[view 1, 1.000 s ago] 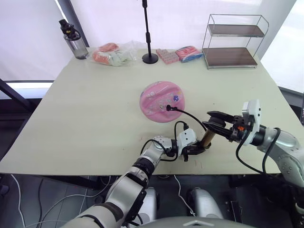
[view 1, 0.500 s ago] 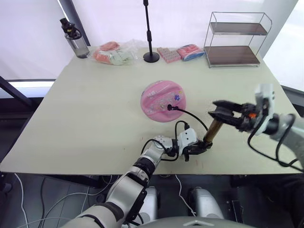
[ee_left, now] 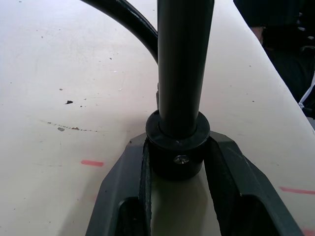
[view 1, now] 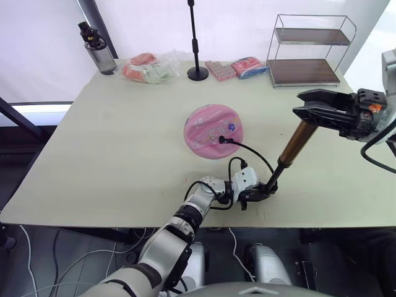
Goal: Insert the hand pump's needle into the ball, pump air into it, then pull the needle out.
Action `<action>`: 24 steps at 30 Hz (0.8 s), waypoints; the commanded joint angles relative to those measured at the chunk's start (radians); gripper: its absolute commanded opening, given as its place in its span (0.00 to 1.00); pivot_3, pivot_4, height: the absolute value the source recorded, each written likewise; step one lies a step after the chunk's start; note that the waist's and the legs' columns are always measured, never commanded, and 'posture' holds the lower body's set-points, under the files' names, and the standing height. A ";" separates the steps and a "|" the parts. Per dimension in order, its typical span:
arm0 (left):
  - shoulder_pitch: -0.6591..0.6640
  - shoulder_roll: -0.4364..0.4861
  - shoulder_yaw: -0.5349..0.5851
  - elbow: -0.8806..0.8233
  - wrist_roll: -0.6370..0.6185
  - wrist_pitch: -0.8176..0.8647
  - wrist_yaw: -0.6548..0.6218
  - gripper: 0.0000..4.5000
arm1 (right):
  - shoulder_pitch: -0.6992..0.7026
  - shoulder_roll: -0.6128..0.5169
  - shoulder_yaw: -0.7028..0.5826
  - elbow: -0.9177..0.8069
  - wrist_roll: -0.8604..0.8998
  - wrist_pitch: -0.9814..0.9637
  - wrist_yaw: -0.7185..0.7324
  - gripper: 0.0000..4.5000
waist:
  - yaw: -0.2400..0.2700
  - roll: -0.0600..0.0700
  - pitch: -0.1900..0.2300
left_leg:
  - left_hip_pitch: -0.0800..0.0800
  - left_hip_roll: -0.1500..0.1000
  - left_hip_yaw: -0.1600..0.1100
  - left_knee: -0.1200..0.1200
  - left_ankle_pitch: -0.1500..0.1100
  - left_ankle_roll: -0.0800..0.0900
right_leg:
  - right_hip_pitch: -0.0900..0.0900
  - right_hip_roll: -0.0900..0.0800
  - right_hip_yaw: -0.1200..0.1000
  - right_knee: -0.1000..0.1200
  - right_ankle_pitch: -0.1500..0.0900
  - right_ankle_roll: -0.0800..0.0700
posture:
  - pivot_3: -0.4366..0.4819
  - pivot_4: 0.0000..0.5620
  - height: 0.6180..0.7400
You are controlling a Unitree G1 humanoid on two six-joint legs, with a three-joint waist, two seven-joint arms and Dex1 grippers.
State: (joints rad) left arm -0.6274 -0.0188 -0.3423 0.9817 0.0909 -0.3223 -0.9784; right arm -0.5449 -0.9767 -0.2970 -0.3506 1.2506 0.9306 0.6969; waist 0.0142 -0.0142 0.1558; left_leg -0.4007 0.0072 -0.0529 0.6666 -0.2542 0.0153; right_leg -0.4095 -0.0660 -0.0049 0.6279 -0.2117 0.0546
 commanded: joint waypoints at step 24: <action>0.042 0.023 -0.020 0.053 0.038 0.030 0.004 0.24 | 0.419 0.315 0.303 0.064 -0.609 -0.433 0.038 0.41 | -0.003 -0.004 -0.008 | 0.006 0.002 -0.001 0.000 -0.001 0.002 | 0.004 0.002 -0.001 0.000 0.000 0.000 | 0.48 0.27 0.93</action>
State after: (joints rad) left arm -0.6227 -0.0098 -0.3451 0.9872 0.0979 -0.3197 -0.9673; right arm -0.1662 -0.6641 -0.0360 -0.3535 0.7361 0.5074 0.7437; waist 0.0114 -0.0185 0.1482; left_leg -0.3949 0.0087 -0.0540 0.6667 -0.2554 0.0173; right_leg -0.4055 -0.0640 -0.0060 0.6278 -0.2118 0.0549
